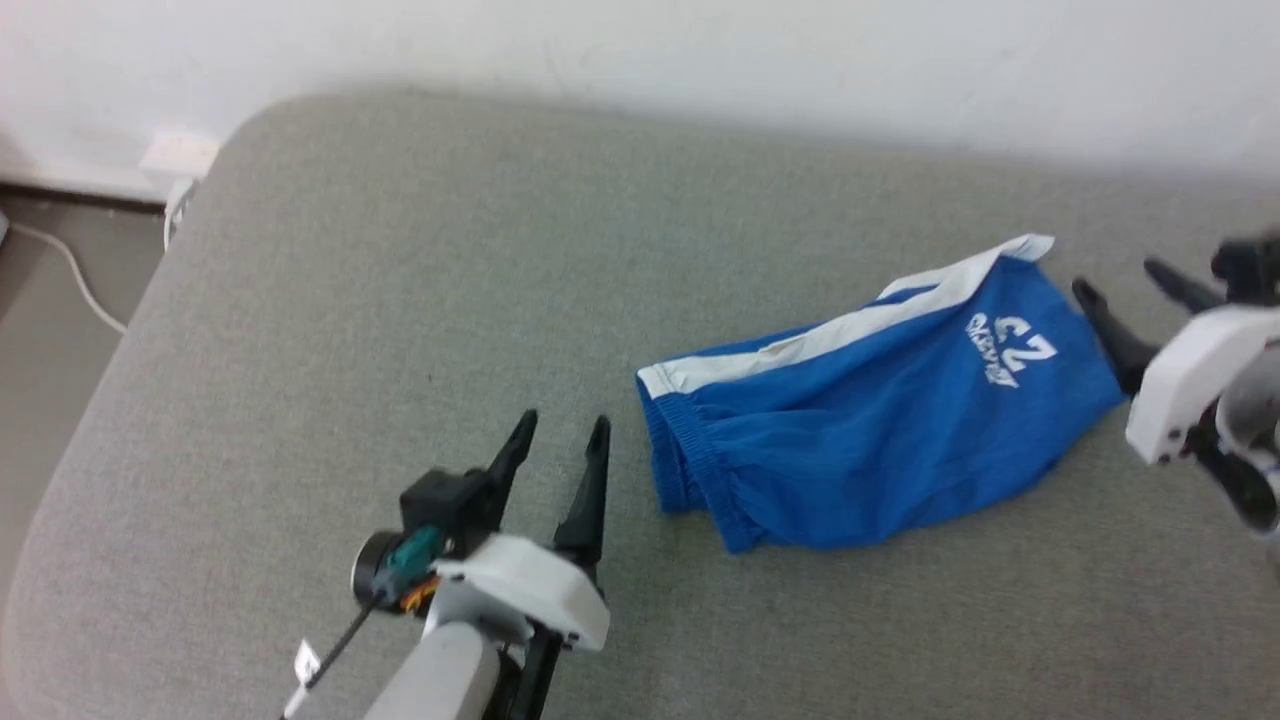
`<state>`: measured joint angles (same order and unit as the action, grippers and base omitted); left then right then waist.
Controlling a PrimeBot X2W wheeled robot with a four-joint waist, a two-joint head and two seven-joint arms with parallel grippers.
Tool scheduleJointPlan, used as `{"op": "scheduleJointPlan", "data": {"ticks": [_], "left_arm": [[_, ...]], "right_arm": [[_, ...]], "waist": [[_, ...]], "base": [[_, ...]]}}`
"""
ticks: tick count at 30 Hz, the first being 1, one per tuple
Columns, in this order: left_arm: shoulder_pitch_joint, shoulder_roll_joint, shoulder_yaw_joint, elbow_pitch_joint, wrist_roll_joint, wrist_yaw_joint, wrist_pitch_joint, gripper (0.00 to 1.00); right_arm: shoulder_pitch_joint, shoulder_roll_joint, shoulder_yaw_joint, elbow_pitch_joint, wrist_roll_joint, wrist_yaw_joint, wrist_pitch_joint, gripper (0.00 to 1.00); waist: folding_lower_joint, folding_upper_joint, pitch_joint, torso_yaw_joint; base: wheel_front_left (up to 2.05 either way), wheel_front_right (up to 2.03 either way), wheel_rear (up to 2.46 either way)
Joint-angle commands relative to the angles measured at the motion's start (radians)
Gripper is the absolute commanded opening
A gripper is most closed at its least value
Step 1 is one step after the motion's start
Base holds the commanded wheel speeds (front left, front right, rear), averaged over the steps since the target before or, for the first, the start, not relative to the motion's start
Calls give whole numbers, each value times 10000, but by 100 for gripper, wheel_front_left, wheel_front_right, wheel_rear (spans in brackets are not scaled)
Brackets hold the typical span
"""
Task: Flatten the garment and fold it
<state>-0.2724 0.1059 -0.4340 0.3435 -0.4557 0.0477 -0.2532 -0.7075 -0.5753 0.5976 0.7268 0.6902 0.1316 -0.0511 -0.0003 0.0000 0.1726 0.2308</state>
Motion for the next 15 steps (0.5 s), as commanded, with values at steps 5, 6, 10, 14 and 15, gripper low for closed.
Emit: {"op": "scheduleJointPlan", "data": {"ticks": [5,6,10,14,15], "left_arm": [[1035,52,-74,-460,371,406,-77,100],[1138,46,-194,-501,469,459,-58,100],[1373,-39,-769,-600,669,536,573,100],[1411,-229,-938,-817,367,603,1064,100],[1374,-262,-953,-820,303,639,1170,100]], "right_arm": [[1368,382,-867,-226,395,-9,-543,100],[1589,458,-1045,-277,426,-9,-616,100],[2404,800,-1853,-544,329,-9,-918,100],[3154,1232,-2779,-951,-60,-9,-1103,100],[3322,1336,-3016,-1098,-192,-9,-1105,100]], "waist": [[3,0,-852,-383],[3,0,-893,-394],[3,0,-955,-491],[3,0,-900,-686],[3,0,-863,-749]], "base": [[0,0,0],[0,0,0],[0,0,0],[0,0,0],[0,0,0]]}}
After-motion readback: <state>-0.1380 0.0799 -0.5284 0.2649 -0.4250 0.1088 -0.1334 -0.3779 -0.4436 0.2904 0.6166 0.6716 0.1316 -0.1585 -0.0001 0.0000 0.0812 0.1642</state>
